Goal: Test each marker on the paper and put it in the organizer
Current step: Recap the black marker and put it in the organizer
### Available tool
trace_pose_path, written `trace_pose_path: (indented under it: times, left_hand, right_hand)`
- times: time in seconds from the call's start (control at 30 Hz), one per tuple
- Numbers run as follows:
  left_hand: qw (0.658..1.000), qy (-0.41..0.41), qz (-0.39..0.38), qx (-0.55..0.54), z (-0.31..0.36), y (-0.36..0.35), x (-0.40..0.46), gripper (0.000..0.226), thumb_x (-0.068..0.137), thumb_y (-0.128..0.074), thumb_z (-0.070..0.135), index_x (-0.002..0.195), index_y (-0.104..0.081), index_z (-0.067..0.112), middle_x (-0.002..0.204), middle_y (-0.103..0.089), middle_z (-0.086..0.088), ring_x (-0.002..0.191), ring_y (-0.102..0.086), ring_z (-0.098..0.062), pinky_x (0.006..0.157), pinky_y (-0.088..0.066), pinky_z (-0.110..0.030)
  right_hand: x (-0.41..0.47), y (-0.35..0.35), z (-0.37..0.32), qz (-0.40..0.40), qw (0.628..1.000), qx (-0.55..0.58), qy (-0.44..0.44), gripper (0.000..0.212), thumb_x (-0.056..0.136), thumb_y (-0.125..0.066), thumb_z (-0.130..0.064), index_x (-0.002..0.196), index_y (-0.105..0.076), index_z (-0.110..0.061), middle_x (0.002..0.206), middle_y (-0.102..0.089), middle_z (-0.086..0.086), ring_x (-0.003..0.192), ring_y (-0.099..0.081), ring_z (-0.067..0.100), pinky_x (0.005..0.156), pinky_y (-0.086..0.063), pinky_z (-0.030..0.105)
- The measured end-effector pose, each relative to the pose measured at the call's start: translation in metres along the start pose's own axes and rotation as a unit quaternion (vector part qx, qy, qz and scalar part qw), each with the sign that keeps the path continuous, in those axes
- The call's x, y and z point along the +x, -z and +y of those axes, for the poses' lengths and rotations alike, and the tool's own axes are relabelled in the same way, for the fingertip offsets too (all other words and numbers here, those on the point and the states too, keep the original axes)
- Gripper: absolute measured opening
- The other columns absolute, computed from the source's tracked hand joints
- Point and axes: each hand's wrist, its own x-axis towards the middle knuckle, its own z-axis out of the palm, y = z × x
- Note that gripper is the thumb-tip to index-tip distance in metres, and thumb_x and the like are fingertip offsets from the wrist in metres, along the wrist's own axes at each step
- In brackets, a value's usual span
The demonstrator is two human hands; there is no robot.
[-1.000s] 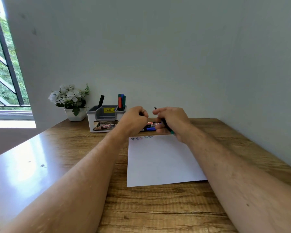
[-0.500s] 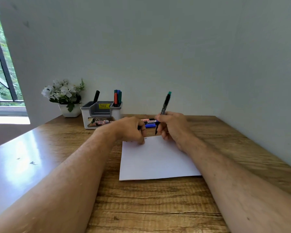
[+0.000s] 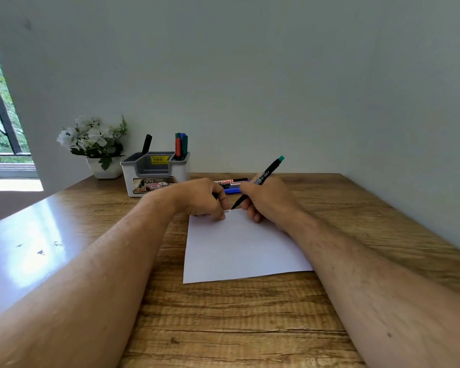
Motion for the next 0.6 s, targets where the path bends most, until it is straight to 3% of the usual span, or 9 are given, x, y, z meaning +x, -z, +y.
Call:
trace_pose_path:
  times: [0.1, 0.3, 0.6]
  left_hand:
    - [1.000, 0.001, -0.001, -0.002, -0.0001, 0.0006, -0.0016, 0.017, 0.081, -0.074, 0.013, 0.095, -0.067, 0.019, 0.078, -0.062, -0.002, 0.065, -0.054, -0.015, 0.056, -0.045, -0.022]
    - [1.000, 0.001, 0.002, 0.007, 0.0005, 0.0010, -0.0023, 0.017, 0.081, -0.074, 0.016, 0.095, -0.067, 0.023, 0.079, -0.060, 0.007, 0.070, -0.053, -0.007, 0.061, -0.039, -0.022]
    - [1.000, 0.005, 0.000, 0.008, 0.0020, 0.0006, -0.0026, 0.016, 0.082, -0.074, 0.016, 0.094, -0.066, 0.024, 0.081, -0.060, 0.005, 0.070, -0.054, -0.008, 0.061, -0.040, -0.022]
  right_hand:
    - [-0.0004, 0.0014, 0.0003, 0.009, 0.999, -0.028, 0.013, 0.027, 0.084, -0.059, -0.022, 0.060, -0.061, -0.012, 0.057, -0.068, 0.011, 0.033, -0.050, 0.013, 0.036, -0.038, 0.019]
    - [-0.0006, 0.0002, 0.0006, 0.009, 0.998, -0.052, 0.014, 0.024, 0.082, -0.059, -0.019, 0.059, -0.061, -0.012, 0.055, -0.068, 0.008, 0.036, -0.050, 0.013, 0.037, -0.039, 0.020]
    - [-0.0013, 0.0008, -0.0007, 0.017, 0.998, -0.053, 0.010, 0.025, 0.083, -0.062, -0.020, 0.060, -0.059, -0.014, 0.050, -0.064, -0.002, 0.033, -0.046, 0.007, 0.040, -0.036, 0.022]
